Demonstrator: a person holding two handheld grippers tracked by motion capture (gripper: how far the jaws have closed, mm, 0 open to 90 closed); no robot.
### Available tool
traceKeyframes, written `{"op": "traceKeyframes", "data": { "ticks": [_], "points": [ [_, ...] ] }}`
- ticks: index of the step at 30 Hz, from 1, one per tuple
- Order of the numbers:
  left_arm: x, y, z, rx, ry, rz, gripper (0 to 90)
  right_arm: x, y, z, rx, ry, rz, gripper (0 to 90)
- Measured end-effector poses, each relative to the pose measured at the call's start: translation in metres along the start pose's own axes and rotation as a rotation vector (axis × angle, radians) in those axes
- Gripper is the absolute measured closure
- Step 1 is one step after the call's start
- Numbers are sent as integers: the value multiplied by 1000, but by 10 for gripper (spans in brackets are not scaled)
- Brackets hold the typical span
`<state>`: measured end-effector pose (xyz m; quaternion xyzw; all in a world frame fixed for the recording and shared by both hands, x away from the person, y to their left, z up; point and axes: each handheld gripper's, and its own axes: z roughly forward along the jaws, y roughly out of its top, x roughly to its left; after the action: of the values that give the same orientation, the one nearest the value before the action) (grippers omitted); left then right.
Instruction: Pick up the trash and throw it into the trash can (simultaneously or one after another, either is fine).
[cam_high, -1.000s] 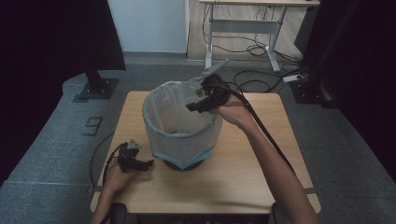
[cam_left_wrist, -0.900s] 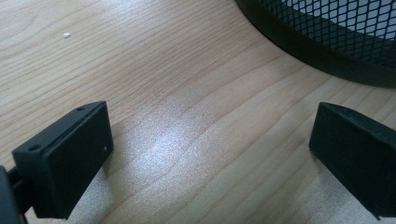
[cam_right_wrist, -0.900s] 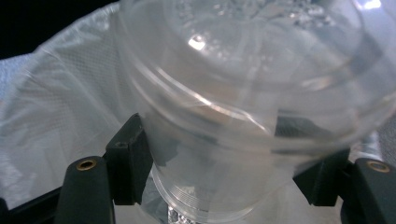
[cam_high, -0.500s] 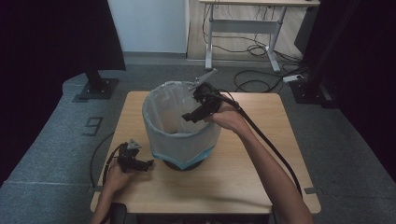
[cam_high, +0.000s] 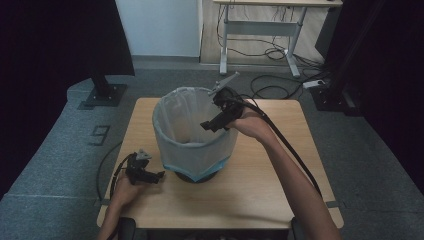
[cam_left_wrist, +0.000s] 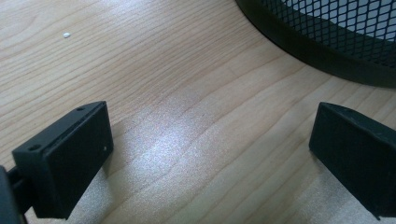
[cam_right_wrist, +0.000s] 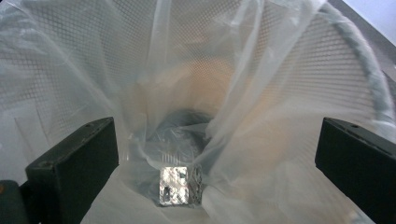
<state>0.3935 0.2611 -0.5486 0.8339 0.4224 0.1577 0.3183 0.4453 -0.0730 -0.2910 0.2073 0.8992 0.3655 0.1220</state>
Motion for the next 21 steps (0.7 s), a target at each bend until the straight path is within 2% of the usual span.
{"op": "traceKeyframes", "data": {
  "ticks": [21],
  "points": [
    [0,0,0,0,2,0,0,-19,-28,-31,-53,-80,71,0]
  ]
}}
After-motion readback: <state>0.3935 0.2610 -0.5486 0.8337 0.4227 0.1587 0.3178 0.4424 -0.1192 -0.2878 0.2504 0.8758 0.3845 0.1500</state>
